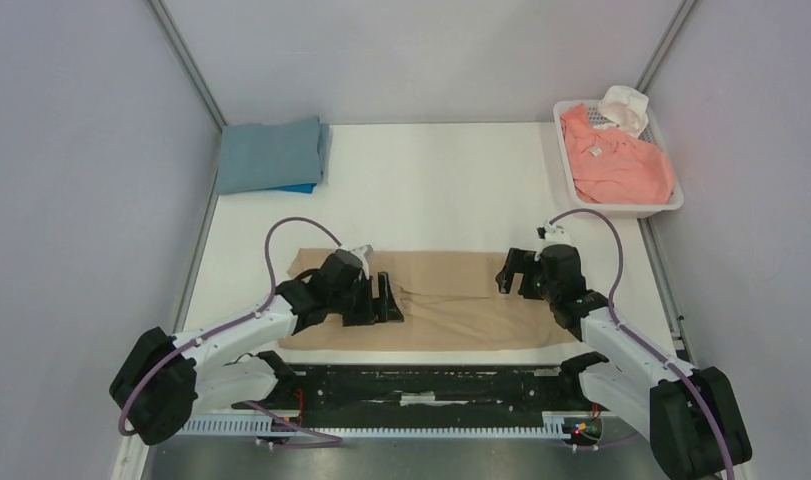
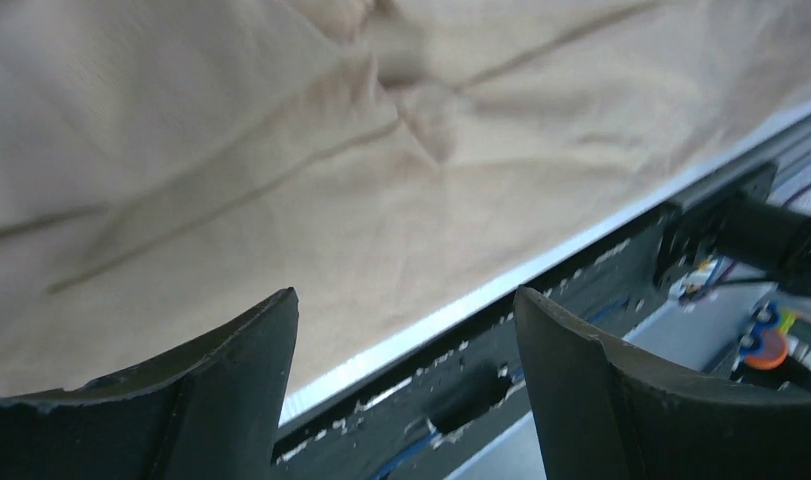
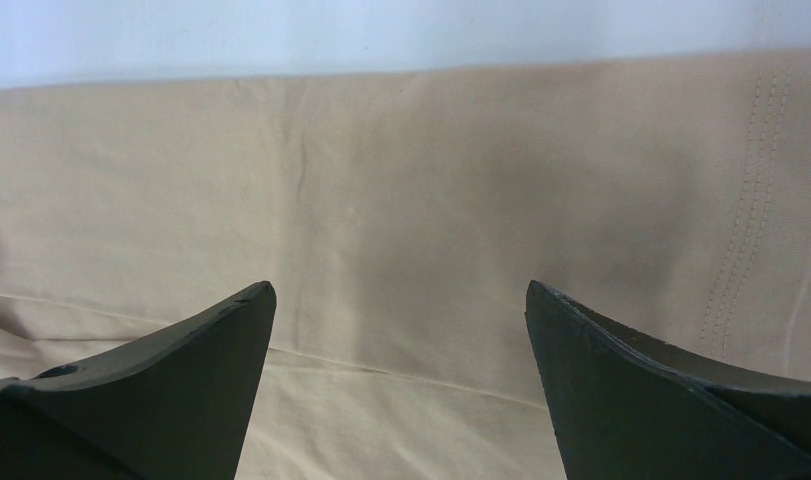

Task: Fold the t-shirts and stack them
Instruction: Fold the other side of the tshirt into a rectangle

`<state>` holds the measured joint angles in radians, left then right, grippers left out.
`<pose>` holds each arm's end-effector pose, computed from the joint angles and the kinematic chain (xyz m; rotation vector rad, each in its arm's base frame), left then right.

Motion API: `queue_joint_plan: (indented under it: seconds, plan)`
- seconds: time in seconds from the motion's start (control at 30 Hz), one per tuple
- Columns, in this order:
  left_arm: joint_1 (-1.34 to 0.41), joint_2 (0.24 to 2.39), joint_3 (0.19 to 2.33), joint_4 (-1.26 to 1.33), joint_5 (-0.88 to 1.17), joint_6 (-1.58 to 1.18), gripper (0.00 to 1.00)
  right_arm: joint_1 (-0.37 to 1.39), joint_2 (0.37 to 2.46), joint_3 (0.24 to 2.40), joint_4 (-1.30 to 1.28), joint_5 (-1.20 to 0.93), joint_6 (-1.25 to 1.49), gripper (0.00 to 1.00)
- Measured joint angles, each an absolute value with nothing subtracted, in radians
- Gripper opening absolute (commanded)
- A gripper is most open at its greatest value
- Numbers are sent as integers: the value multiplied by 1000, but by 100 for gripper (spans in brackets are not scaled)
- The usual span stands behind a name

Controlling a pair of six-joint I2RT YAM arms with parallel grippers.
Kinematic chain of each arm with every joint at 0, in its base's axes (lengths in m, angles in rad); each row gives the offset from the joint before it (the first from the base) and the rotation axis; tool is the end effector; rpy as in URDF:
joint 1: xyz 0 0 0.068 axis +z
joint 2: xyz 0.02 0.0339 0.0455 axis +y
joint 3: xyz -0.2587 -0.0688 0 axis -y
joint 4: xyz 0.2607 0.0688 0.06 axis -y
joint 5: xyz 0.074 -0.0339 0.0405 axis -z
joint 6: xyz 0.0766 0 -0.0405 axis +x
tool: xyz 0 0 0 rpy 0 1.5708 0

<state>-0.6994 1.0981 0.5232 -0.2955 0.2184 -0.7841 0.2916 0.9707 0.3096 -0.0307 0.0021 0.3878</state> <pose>0.1803 -0.1733 0.1387 -0.0061 2.6373 -0.8633 0.2227 0.0667 0.1182 0.1111 2.2851 0.3561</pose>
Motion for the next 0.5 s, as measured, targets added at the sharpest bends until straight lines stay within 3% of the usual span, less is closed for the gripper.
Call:
queue_joint_plan:
  seconds: [0.13,0.33,0.5]
  plan:
    - [-769,1059,511,-366,192,-783,85,292,963,309,-40,15,380,98]
    - [-764,1057,618,-406,-32,-775,85,292,959,308,-44,20,372,98]
    - [-707,1245,709,-303,-134,-773,85,292,952,300,-46,23,369,98]
